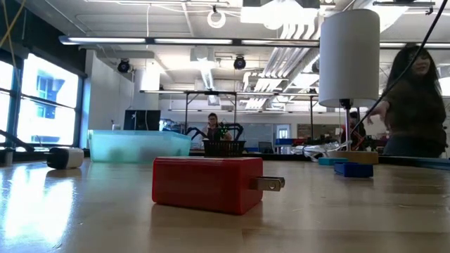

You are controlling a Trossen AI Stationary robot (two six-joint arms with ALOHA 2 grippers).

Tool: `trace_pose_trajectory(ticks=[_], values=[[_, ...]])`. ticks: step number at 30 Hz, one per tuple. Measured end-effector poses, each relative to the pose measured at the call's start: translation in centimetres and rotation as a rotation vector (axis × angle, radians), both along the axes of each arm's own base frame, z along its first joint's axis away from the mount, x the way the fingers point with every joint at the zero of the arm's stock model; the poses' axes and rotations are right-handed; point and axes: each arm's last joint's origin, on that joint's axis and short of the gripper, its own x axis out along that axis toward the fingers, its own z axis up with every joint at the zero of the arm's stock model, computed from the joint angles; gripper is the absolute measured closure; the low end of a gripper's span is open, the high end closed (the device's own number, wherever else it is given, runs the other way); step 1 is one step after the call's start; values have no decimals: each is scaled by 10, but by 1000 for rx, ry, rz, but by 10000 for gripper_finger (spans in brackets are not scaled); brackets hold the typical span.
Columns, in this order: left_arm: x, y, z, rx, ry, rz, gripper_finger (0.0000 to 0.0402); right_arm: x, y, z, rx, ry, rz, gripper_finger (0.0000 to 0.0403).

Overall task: Pick & Place Office items
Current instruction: Put the right purple charger adapter into the green bin

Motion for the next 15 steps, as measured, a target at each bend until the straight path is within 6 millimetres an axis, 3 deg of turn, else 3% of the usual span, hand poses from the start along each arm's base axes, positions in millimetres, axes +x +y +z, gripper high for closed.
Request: trace_pose_trajectory(ticks=[4,6,15], values=[[-1,-3,-2,7,18,7,197,-2,3,-1,-13,7,9,35],[-1,-3,-3,7,29,7,197,-5,5,-1,-24,7,-7,18],[-8,-2,0,-12,95,2,197,-29,27,-1,-212,21,-86,78]])
